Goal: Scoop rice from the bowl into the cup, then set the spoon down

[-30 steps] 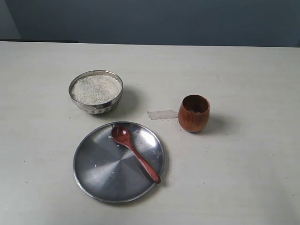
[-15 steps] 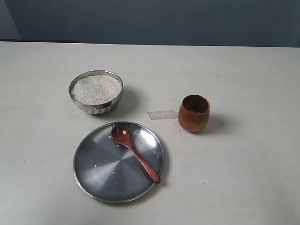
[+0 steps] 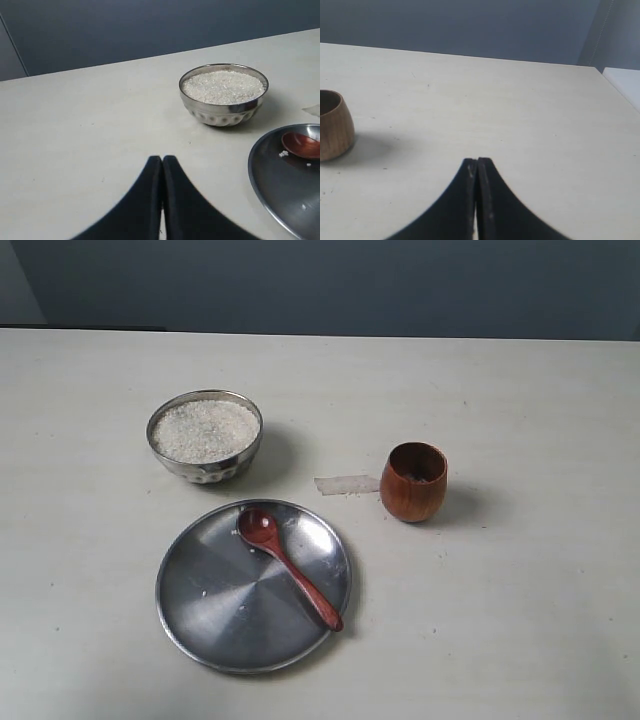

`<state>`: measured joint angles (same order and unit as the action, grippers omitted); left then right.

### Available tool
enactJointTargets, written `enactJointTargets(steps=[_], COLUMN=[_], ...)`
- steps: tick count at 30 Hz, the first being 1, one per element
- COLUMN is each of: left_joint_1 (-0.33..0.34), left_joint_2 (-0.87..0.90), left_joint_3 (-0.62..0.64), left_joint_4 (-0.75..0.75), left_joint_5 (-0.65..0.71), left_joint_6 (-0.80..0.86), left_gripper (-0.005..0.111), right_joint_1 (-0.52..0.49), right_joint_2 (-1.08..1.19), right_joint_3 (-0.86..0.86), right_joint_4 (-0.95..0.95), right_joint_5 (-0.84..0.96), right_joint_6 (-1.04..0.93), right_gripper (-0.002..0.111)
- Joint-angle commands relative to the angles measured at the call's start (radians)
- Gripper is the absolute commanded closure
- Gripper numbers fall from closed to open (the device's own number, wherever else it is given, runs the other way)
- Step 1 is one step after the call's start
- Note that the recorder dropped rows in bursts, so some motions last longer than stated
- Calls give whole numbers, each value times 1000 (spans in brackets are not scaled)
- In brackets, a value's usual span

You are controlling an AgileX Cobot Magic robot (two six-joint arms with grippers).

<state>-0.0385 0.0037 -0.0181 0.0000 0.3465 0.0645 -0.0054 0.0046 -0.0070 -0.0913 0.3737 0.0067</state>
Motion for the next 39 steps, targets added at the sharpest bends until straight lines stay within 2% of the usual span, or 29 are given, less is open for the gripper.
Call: enactJointTargets(steps=[1, 39], left_joint_1=[-3, -3], left_joint_2=[-4, -4], left_joint_3=[0, 0], left_joint_4=[-30, -22], left_joint_5=[7, 7], left_joint_6=[-12, -65], left_gripper=[106, 106], right_joint_1=[-6, -6], right_joint_2=[-5, -5], right_joint_3=[7, 7], right_joint_4=[-4, -4], right_joint_5=[-10, -8], right_joint_6=[-7, -7], right_gripper=[108, 108])
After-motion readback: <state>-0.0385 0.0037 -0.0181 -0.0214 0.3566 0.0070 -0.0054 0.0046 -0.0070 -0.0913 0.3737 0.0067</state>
